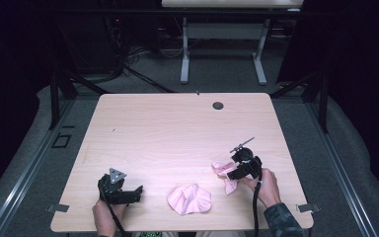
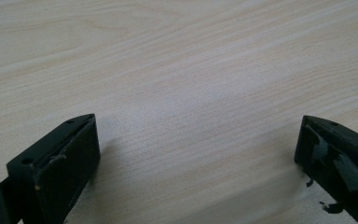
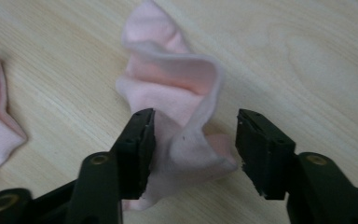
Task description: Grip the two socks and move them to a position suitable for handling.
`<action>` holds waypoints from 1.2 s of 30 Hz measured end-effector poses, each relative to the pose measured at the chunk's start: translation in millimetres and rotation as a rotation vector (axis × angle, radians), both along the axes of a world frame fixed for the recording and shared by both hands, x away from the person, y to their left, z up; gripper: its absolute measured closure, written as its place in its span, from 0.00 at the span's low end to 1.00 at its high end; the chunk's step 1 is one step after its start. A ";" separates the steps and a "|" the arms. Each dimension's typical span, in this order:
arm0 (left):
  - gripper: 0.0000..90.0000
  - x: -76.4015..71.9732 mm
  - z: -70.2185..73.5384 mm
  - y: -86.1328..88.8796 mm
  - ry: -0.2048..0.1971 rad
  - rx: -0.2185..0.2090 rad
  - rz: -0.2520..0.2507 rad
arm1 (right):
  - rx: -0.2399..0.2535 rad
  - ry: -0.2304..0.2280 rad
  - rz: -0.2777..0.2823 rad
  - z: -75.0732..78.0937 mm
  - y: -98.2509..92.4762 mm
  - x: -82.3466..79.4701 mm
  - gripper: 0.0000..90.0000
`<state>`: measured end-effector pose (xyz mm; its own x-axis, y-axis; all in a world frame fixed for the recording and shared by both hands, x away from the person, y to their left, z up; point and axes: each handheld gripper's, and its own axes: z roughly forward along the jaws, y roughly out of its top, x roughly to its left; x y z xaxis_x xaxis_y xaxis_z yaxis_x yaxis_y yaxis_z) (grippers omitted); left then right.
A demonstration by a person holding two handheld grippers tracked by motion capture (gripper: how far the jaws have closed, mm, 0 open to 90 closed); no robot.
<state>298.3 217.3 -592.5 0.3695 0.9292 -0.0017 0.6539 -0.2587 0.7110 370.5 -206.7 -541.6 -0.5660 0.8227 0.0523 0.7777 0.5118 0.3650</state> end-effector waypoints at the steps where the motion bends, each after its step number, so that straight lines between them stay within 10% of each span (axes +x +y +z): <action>1: 0.00 -0.1 0.0 0.0 0.000 0.000 0.000 | -0.002 0.005 0.002 -3.1 1.5 -1.3 0.65; 7: 0.00 0.0 0.0 0.0 0.001 0.000 0.000 | 0.021 0.004 0.007 -5.8 1.4 -2.7 0.91; 25: 0.00 -0.1 -0.1 -0.2 -0.001 -0.001 0.003 | 0.101 -0.214 0.127 74.6 56.1 19.6 0.93; 36: 0.00 -0.2 0.0 -0.2 -0.001 -0.001 0.004 | 0.109 -0.140 0.193 42.5 110.1 44.0 0.92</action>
